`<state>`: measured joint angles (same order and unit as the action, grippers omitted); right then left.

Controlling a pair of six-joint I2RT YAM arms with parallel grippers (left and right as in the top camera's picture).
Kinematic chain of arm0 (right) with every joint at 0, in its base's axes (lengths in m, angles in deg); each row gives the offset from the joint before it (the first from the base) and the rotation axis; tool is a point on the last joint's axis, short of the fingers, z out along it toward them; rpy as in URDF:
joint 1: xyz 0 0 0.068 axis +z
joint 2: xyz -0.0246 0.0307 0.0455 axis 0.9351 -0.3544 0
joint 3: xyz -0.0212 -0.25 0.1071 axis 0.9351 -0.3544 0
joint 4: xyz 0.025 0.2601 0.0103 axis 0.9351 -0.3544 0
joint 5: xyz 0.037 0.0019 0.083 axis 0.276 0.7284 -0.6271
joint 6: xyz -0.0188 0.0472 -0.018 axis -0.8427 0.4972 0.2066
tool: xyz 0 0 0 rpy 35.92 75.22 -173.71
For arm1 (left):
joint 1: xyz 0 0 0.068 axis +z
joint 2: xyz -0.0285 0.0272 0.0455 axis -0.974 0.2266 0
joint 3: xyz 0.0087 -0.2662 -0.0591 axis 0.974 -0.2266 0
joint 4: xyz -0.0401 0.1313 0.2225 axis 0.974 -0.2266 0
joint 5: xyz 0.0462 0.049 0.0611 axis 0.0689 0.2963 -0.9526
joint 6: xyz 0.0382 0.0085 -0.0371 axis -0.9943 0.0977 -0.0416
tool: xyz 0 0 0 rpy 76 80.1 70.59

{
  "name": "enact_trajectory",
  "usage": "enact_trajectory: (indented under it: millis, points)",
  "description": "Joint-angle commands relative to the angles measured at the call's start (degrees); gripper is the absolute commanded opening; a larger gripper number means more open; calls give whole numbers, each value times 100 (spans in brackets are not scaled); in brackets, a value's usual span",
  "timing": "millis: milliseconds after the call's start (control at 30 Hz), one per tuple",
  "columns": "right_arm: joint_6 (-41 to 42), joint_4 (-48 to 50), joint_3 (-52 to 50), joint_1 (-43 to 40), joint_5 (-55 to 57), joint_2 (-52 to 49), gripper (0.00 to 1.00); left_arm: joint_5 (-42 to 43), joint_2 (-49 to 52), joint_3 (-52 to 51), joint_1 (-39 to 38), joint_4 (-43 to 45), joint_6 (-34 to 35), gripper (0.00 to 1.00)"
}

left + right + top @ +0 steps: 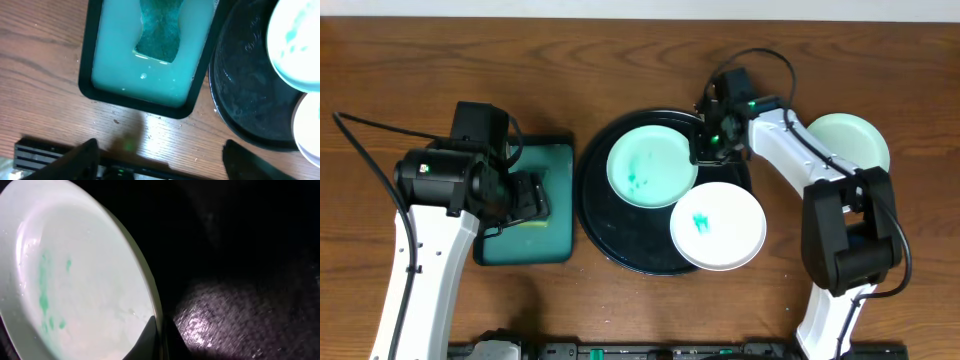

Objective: Clean dirty plates on tray and stack at the side

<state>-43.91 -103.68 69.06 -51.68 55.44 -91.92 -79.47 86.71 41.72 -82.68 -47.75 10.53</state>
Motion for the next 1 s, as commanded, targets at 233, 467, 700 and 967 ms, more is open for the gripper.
enact_trajectory:
  millis: [233,467,700,967]
  points:
    - [468,452,4,55,308,-262,1,-11,-4,-4,-9,240,44,73]
    - [466,409,4,59,308,-420,1,-450,212,-33,-9,542,-4,70]
    - [420,358,4,59,304,-431,1,-501,1049,-396,-9,1381,-114,67]
    - [352,208,4,59,232,-431,1,-439,2168,-890,33,2286,-348,56]
